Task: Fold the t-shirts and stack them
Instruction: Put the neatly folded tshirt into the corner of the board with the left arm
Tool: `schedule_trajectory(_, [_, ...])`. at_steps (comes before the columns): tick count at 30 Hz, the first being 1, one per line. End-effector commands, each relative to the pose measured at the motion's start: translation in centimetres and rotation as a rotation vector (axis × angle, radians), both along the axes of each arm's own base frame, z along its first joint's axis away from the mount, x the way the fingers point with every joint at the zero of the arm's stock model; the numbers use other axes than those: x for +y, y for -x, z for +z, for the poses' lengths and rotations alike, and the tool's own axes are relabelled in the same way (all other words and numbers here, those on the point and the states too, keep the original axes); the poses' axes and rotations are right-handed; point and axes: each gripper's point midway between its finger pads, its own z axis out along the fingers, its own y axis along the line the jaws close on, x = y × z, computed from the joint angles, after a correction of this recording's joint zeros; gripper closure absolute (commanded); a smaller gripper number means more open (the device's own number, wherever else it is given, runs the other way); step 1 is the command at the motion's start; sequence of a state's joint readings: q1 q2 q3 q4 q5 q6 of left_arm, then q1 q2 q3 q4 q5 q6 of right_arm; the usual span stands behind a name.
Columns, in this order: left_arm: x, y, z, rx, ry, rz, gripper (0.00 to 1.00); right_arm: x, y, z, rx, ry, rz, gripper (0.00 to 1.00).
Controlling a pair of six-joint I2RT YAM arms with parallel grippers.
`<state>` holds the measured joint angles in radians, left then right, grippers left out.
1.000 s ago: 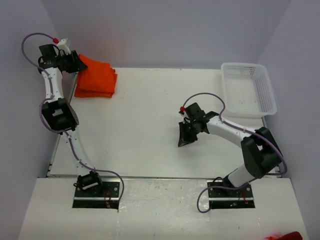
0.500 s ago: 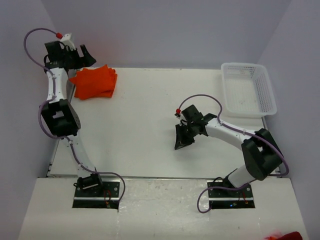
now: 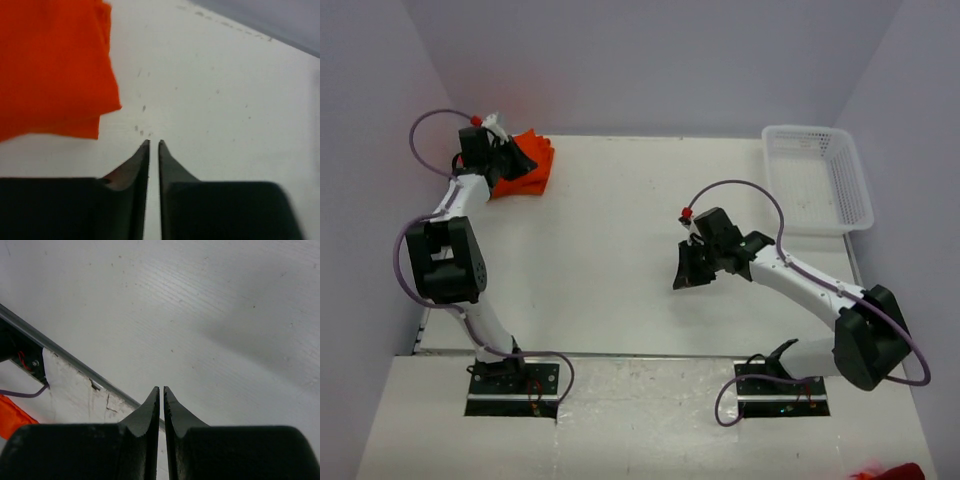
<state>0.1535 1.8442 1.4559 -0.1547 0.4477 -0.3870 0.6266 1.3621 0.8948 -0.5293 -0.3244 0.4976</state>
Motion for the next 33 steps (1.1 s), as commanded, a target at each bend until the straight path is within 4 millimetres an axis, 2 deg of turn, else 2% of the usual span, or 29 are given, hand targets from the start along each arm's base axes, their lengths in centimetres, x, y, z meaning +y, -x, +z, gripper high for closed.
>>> schedule_trajectory(1, [1.2,1.9,-2.5,0.009,0.147,0.141,0.77,-0.9,0.1,1.1,-0.067,-0.003,-0.034,0.92])
schedule_trajectory(2, [1.4,1.7,-1.8,-0.04,0.197,0.172,0.63,-1.0,0.2,1.2,-0.072,-0.003,-0.034,0.92])
schedule_trajectory(3, [2.1,2.1,-2.4,-0.036,0.216,0.203,0.54,-1.3,0.4,0.9,-0.066,0.005,-0.036,0.92])
schedule_trajectory(4, [2.4,2.7,-3.5,-0.019,0.228,0.236,0.53,-1.4,0.6,1.1,-0.074,0.001,-0.037,0.93])
schedule_trajectory(7, [3.4,2.4,-4.1,-0.011,0.25,0.287,0.5,-1.7,1.0,0.8,-0.073,-0.001,-0.039,0.92])
schedule_trajectory(8, [3.9,2.3,-4.0,-0.015,0.26,0.307,0.37,-1.8,1.1,0.7,-0.075,-0.005,-0.042,0.92])
schedule_trajectory(9, [4.3,2.3,-4.2,-0.009,0.26,0.323,0.33,-1.7,1.2,0.7,-0.074,-0.011,-0.04,0.92])
schedule_trajectory(12, [7.3,2.7,-4.1,-0.004,0.246,0.437,0.24,-1.9,1.4,0.1,-0.068,-0.004,-0.039,0.92])
schedule_trajectory(14, [9.8,3.4,-4.2,0.002,0.239,0.517,0.23,-2.1,1.5,-0.1,-0.065,0.005,-0.037,0.92])
schedule_trajectory(16, [11.1,3.8,-4.3,-0.001,0.241,0.55,0.23,-2.2,1.5,-0.3,-0.066,0.011,-0.035,0.92])
schedule_trajectory(20, [13.5,5.3,-6.1,0.048,0.255,0.626,0.27,-2.1,1.3,-0.5,-0.063,0.017,-0.03,0.92])
schedule_trajectory(27, [14.0,6.5,-8.3,0.074,0.309,0.687,0.29,-1.8,1.2,-0.6,-0.057,0.01,-0.025,0.92])
schedule_trajectory(33, [15.1,6.2,-9.5,0.046,0.346,0.774,0.31,-2.0,1.3,-0.8,-0.052,0.016,-0.034,0.92])
